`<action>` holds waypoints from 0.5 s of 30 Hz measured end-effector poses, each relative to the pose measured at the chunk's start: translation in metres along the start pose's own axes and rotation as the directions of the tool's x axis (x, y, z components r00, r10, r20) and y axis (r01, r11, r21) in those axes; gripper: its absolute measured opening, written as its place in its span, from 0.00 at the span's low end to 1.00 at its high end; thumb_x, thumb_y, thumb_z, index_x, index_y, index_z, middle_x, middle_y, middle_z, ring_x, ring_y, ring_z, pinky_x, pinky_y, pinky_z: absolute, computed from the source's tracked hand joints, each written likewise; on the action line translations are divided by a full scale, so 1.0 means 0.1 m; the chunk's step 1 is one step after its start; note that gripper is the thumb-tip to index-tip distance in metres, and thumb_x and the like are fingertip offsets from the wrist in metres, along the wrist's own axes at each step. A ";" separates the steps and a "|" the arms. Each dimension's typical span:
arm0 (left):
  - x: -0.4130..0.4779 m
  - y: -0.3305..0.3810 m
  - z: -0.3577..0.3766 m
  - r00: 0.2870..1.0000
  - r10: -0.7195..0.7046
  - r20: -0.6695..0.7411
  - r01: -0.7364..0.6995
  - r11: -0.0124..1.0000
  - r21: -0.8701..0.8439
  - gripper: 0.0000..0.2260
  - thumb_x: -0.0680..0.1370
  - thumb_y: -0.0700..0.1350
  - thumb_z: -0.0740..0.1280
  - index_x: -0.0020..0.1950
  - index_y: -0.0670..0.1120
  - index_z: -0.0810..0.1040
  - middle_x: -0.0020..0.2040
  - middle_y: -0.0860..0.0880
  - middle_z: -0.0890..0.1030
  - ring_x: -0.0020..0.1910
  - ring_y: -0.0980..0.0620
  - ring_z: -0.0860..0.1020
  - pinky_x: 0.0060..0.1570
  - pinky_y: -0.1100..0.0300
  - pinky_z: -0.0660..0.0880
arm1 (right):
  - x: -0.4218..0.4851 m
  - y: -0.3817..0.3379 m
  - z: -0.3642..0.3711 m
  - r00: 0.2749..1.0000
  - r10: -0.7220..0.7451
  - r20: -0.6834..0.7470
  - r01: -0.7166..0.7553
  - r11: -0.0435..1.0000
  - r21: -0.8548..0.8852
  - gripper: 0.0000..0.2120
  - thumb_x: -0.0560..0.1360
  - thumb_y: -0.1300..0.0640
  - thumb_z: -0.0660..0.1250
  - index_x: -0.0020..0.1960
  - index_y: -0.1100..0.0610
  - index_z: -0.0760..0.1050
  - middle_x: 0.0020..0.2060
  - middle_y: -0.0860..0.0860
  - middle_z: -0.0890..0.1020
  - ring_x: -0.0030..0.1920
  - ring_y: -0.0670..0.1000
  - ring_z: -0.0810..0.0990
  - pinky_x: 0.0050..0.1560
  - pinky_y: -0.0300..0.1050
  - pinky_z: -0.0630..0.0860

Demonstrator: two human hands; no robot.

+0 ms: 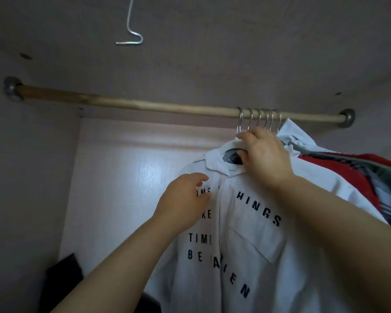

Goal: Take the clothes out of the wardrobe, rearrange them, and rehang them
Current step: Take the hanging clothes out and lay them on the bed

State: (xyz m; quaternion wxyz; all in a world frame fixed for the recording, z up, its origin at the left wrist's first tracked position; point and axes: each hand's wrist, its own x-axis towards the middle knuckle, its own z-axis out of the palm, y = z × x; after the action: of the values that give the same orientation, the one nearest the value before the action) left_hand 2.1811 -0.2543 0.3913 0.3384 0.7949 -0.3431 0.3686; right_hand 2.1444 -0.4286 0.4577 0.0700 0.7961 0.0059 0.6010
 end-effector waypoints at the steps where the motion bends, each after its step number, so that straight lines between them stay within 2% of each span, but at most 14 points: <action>1: 0.03 -0.03 0.04 1.000 -0.003 -0.006 0.003 1.000 -0.010 0.18 0.78 0.48 0.63 0.68 0.53 0.68 0.64 0.54 0.73 0.57 0.58 0.72 0.51 0.68 0.65 | 0.01 0.04 0.03 1.000 0.006 -0.015 -0.006 1.000 -0.009 0.20 0.75 0.62 0.62 0.67 0.59 0.70 0.60 0.57 0.73 0.62 0.59 0.68 0.59 0.50 0.65; 4: 0.08 -0.09 0.12 0.999 -0.005 -0.036 0.005 1.000 -0.009 0.18 0.78 0.49 0.63 0.68 0.53 0.68 0.64 0.55 0.73 0.54 0.60 0.71 0.50 0.69 0.64 | 0.03 0.17 0.14 0.999 0.029 -0.044 -0.031 0.999 -0.032 0.18 0.75 0.59 0.64 0.65 0.59 0.71 0.58 0.57 0.74 0.60 0.59 0.69 0.55 0.50 0.67; 8: 0.11 -0.12 0.14 0.995 0.017 -0.093 -0.012 0.998 0.058 0.18 0.78 0.49 0.63 0.68 0.55 0.68 0.63 0.57 0.72 0.49 0.63 0.69 0.47 0.72 0.62 | 0.05 0.34 0.26 0.991 0.010 -0.134 -0.010 1.000 -0.004 0.13 0.73 0.59 0.68 0.56 0.62 0.78 0.50 0.58 0.78 0.54 0.60 0.73 0.47 0.50 0.70; 13: 0.14 -0.12 0.11 0.990 0.008 -0.142 0.009 0.993 0.117 0.18 0.77 0.49 0.64 0.67 0.55 0.70 0.61 0.57 0.73 0.55 0.62 0.70 0.50 0.71 0.61 | 0.11 0.48 0.32 0.977 -0.088 -0.196 0.085 0.996 -0.023 0.11 0.70 0.58 0.72 0.50 0.62 0.80 0.44 0.58 0.80 0.46 0.61 0.76 0.41 0.47 0.71; 15: 0.14 -0.08 0.11 0.989 0.010 -0.146 0.011 0.989 0.148 0.18 0.77 0.49 0.63 0.67 0.54 0.69 0.61 0.56 0.73 0.57 0.60 0.70 0.51 0.72 0.61 | 0.13 0.50 0.29 0.973 -0.091 -0.211 0.090 0.996 -0.017 0.11 0.71 0.57 0.71 0.50 0.61 0.80 0.45 0.57 0.80 0.47 0.61 0.76 0.40 0.47 0.71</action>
State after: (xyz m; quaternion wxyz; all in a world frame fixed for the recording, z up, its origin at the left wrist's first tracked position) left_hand 2.1985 -0.2623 0.3953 0.3025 0.7889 -0.2887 0.4504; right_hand 2.1722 -0.4796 0.4686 0.0993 0.7263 0.0472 0.6785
